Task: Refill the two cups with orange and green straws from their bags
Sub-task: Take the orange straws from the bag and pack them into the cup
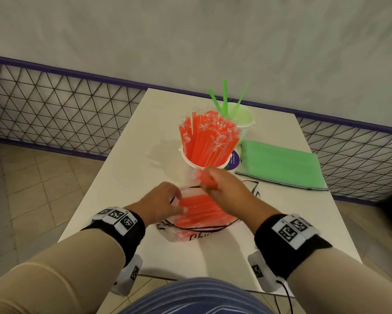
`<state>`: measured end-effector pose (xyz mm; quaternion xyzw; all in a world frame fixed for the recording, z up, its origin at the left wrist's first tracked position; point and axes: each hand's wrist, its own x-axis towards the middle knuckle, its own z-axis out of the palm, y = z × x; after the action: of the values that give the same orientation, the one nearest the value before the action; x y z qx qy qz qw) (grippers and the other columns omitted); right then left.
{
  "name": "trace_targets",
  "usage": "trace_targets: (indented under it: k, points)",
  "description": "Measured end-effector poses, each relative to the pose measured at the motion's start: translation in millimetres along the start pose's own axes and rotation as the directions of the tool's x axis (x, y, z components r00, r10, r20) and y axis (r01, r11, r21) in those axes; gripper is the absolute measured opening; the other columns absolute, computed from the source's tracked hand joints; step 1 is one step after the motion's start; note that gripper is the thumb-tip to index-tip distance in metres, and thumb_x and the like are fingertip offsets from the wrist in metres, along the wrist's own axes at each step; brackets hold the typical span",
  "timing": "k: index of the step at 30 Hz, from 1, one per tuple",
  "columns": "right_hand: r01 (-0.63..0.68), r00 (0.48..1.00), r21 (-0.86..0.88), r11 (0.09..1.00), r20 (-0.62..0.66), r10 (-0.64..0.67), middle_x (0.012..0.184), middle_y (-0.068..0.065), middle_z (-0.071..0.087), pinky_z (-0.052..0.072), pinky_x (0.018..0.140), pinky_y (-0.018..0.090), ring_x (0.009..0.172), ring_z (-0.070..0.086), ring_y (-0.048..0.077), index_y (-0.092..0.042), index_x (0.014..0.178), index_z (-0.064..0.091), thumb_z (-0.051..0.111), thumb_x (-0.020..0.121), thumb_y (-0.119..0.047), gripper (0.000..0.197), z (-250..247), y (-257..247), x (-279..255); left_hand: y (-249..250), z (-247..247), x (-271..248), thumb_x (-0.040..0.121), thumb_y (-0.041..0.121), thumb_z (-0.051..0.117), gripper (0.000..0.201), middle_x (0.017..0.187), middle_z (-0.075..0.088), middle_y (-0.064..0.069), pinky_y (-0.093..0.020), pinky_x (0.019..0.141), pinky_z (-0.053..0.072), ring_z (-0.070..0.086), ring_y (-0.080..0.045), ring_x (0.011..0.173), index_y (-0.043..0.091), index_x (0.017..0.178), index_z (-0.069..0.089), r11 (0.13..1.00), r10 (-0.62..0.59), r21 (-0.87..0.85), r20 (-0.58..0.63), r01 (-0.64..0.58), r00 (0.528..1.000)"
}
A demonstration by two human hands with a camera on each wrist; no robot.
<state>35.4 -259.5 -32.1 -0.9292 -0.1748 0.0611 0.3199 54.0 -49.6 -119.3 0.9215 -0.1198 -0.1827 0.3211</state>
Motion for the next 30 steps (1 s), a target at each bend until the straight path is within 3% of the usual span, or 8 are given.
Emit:
trace_targets:
  k: [2, 6, 9, 13, 19, 23, 28, 30]
  points:
    - [-0.069, 0.992, 0.244, 0.967, -0.083, 0.092, 0.103, -0.015, 0.063, 0.043, 0.075, 0.018, 0.095, 0.059, 0.002, -0.026, 0.108, 0.060, 0.057, 0.096, -0.027, 0.013, -24.2, -20.7, -2.5, 3.1, -2.3, 3.7, 0.067, 0.060, 0.070, 0.041, 0.120, 0.046, 0.003, -0.026, 0.098, 0.035, 0.046, -0.016, 0.118, 0.029, 0.091, 0.058, 0.994, 0.027, -0.097, -0.195, -0.046, 0.980]
    - [0.074, 0.940, 0.564, 0.822, -0.316, 0.133, 0.100, -0.008, 0.070, 0.051, 0.085, 0.031, 0.097, 0.067, 0.009, -0.038, 0.091, 0.063, 0.063, 0.092, -0.026, 0.012, -66.2, -59.1, 4.8, 34.2, -15.7, 10.4, 0.076, 0.035, 0.079, 0.046, 0.143, 0.031, -0.003, -0.022, 0.107, 0.024, 0.032, -0.011, 0.131, 0.023, 0.115, 0.058, 0.970, 0.052, -0.179, -0.502, -0.162, 0.864]
    - [0.182, 0.855, 0.613, 0.769, -0.485, 0.184, 0.095, -0.002, 0.071, 0.054, 0.089, 0.042, 0.093, 0.069, 0.013, -0.036, 0.090, 0.062, 0.068, 0.086, -0.025, 0.013, -76.3, -71.1, 24.9, 53.2, -23.3, 21.0, 0.072, 0.035, 0.082, 0.056, 0.153, 0.019, -0.003, -0.023, 0.110, 0.023, 0.026, -0.009, 0.135, 0.021, 0.121, 0.058, 0.961, 0.075, -0.196, -0.493, -0.194, 0.867]
    - [0.190, 0.784, 0.564, 0.804, -0.580, 0.222, 0.084, -0.013, 0.064, 0.054, 0.081, 0.032, 0.080, 0.064, 0.005, -0.026, 0.097, 0.060, 0.067, 0.089, -0.023, 0.012, -64.8, -72.7, 57.3, 65.3, -24.5, 34.6, 0.077, 0.042, 0.077, 0.040, 0.154, 0.026, -0.004, -0.027, 0.109, 0.027, 0.032, -0.019, 0.139, 0.021, 0.108, 0.062, 0.976, 0.023, -0.180, -0.482, -0.125, 0.876]
    - [-0.084, 0.887, 0.288, 0.954, -0.415, 0.204, 0.108, 0.001, 0.063, 0.048, 0.085, 0.031, 0.098, 0.061, 0.017, -0.017, 0.118, 0.055, 0.067, 0.089, -0.027, 0.033, -10.0, -41.3, 80.3, 67.3, -29.5, 40.2, 0.080, 0.039, 0.072, 0.022, 0.125, 0.054, 0.004, -0.025, 0.084, 0.042, 0.058, -0.015, 0.104, 0.020, 0.084, 0.060, 0.991, -0.034, -0.127, -0.507, -0.036, 0.861]
    - [-0.108, 0.877, 0.350, 0.931, -0.406, 0.255, 0.123, 0.000, 0.056, 0.046, 0.092, 0.027, 0.108, 0.057, 0.015, -0.017, 0.137, 0.039, 0.078, 0.078, -0.023, 0.071, -4.2, -33.3, 79.7, 72.5, -36.5, 39.8, 0.081, 0.036, 0.072, 0.020, 0.102, 0.054, 0.007, -0.027, 0.073, 0.042, 0.057, -0.015, 0.087, 0.020, 0.083, 0.060, 0.994, -0.040, -0.107, -0.474, -0.012, 0.879]
    - [0.224, 0.672, -0.178, 0.958, -0.684, -0.284, 0.152, 0.012, 0.031, 0.028, 0.116, 0.040, 0.141, 0.030, 0.027, -0.010, 0.151, 0.023, 0.073, 0.078, -0.020, 0.089, -40.9, -69.9, 82.8, 67.0, -32.7, 49.3, 0.073, 0.046, 0.075, 0.033, 0.098, 0.057, 0.006, -0.033, 0.076, 0.050, 0.060, -0.017, 0.083, 0.018, 0.075, 0.059, 0.990, -0.065, -0.141, -0.480, -0.004, 0.875]
    - [0.189, 0.740, -0.420, 0.888, -0.534, -0.410, 0.158, 0.016, 0.019, 0.018, 0.119, 0.046, 0.146, 0.017, 0.035, -0.012, 0.152, 0.024, 0.069, 0.083, -0.026, 0.084, -50.0, -77.9, 91.3, 66.8, -31.3, 50.1, 0.073, 0.046, 0.075, 0.032, 0.099, 0.056, 0.006, -0.032, 0.076, 0.050, 0.060, -0.016, 0.082, 0.018, 0.077, 0.059, 0.990, -0.067, -0.140, -0.471, 0.000, 0.880]
